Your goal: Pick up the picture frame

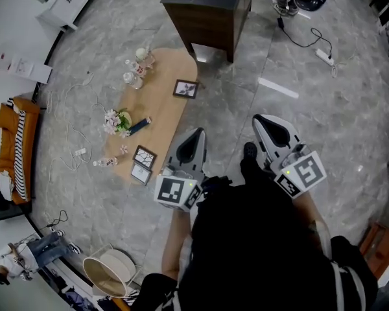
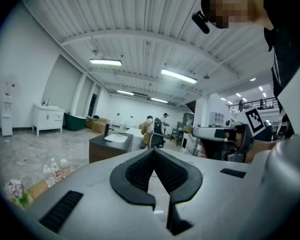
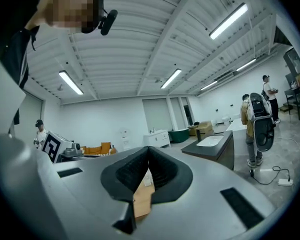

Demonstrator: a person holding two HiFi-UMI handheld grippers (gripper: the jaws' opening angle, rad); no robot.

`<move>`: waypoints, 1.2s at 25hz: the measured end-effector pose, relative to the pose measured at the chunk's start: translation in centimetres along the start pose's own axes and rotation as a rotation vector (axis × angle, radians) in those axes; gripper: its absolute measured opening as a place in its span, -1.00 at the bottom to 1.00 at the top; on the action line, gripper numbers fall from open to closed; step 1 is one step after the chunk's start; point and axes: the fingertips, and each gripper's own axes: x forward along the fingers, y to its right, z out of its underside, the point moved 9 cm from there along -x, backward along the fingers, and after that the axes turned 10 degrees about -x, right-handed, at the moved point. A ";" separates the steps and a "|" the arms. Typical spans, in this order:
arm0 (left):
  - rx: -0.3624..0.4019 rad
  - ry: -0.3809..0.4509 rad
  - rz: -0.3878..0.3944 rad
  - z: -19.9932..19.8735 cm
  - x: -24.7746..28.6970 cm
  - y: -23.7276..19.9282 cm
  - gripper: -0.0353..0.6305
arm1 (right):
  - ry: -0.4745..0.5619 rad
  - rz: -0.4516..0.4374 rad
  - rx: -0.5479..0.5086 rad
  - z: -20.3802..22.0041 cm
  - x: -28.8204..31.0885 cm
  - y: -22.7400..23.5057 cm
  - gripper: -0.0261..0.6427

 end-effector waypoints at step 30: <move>-0.110 0.068 -0.261 -3.3 15.5 -11.2 -0.86 | -0.056 -0.243 -0.022 0.0 16.4 16.5 -0.89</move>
